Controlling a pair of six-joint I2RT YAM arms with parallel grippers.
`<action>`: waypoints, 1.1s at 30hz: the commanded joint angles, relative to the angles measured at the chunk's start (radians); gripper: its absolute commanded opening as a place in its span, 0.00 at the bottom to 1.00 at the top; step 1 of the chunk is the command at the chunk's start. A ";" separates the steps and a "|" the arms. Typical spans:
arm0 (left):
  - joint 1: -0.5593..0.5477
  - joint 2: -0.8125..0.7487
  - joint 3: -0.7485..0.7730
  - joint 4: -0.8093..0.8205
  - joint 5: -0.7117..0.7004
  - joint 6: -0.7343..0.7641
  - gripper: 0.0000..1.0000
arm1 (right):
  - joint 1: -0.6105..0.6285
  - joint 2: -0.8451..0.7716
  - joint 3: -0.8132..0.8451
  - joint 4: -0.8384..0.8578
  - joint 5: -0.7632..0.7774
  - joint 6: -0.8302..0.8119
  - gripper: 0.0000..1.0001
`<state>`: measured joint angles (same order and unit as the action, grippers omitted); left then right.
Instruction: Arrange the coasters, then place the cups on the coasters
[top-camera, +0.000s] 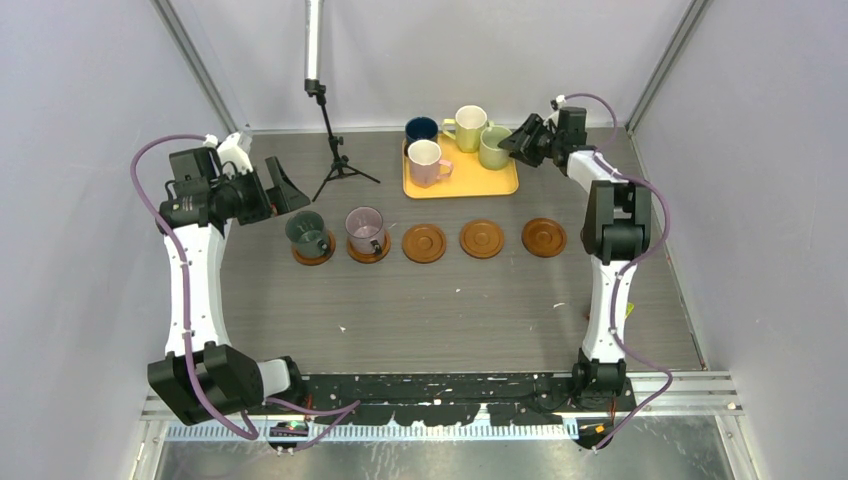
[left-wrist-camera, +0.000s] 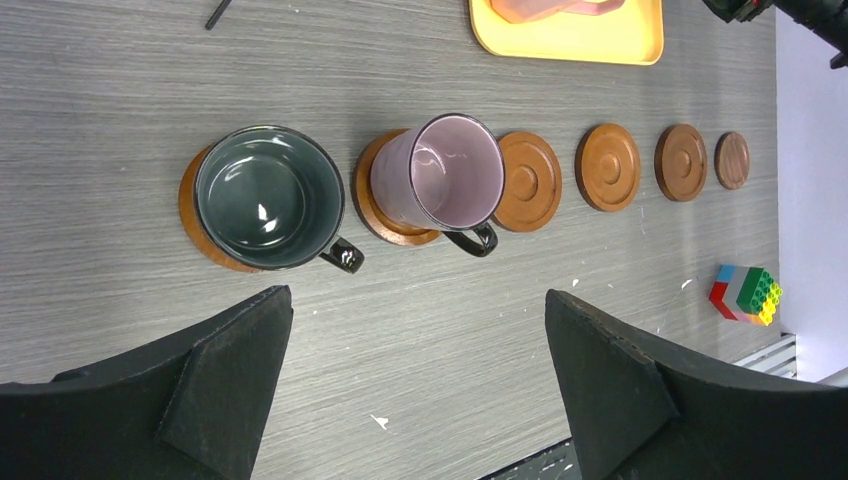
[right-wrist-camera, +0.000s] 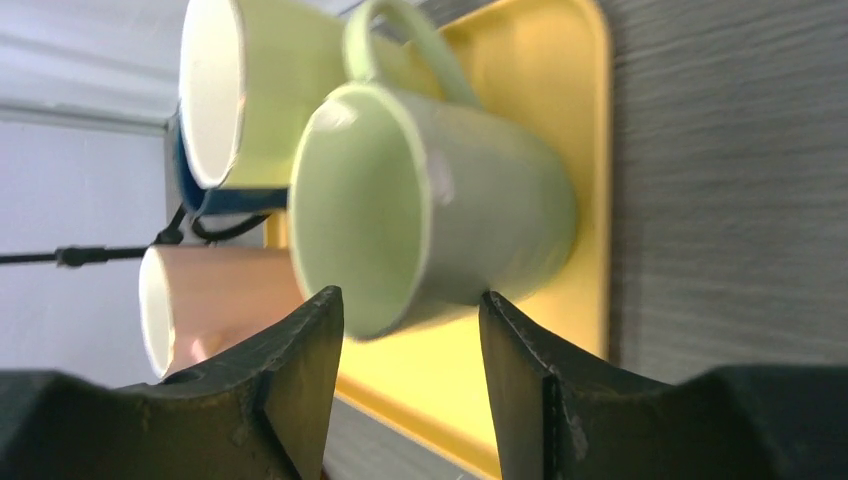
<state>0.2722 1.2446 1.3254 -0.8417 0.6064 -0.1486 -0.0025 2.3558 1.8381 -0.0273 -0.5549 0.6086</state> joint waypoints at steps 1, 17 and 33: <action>0.000 -0.033 -0.009 0.046 0.016 0.009 1.00 | 0.057 -0.167 -0.077 0.081 -0.098 -0.003 0.57; 0.001 -0.019 -0.009 0.052 0.024 0.003 1.00 | -0.022 -0.176 0.042 0.078 0.094 -0.030 0.71; 0.000 -0.006 -0.004 0.050 0.011 0.004 1.00 | -0.008 0.117 0.333 0.085 0.025 0.079 0.76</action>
<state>0.2722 1.2411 1.3182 -0.8268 0.6113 -0.1490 -0.0246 2.4863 2.1296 0.0139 -0.4801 0.6628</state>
